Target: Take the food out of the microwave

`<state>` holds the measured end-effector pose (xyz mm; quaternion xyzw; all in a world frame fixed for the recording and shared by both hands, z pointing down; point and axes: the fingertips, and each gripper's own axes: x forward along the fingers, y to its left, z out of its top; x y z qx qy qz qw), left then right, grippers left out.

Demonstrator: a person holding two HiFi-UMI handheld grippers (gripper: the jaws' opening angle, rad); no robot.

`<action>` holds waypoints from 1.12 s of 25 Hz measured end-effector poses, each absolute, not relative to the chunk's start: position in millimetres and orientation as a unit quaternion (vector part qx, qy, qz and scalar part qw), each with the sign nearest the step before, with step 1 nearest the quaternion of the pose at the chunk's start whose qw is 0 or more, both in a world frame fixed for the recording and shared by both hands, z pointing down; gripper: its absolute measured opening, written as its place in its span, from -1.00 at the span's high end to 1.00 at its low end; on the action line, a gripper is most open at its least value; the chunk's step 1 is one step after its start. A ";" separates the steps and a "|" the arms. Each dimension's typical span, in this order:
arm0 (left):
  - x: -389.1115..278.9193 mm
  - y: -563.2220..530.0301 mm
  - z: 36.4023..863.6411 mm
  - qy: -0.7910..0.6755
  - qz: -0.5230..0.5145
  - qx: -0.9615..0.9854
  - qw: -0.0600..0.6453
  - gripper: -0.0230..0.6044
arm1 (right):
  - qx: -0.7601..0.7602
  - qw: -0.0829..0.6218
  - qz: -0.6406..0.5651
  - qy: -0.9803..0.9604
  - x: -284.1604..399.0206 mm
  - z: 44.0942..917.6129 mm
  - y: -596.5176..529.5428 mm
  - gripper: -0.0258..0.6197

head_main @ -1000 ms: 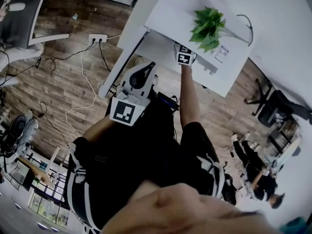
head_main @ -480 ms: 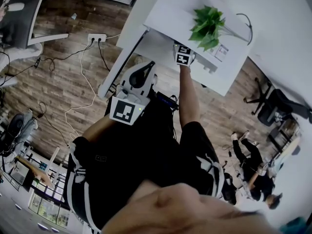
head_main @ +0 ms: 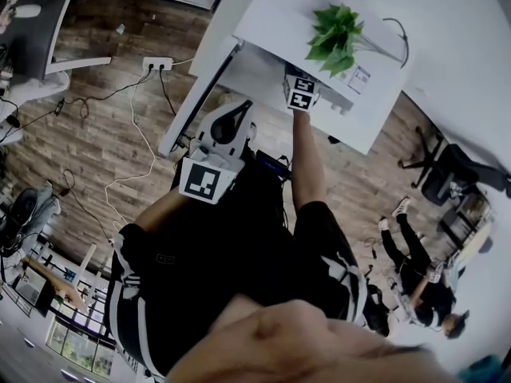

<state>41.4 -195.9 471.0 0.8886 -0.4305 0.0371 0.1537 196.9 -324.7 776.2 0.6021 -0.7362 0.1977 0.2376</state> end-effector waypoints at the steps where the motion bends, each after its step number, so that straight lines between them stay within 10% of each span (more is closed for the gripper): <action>1: 41.8 -194.2 469.8 -0.431 0.035 0.889 0.152 0.83 | 0.603 0.236 0.200 -0.736 197.4 774.7 -322.1 0.01; 28: 51.8 -98.0 431.9 -0.456 0.003 0.883 0.108 0.83 | 0.606 0.175 0.217 -0.745 198.3 725.0 -223.3 0.01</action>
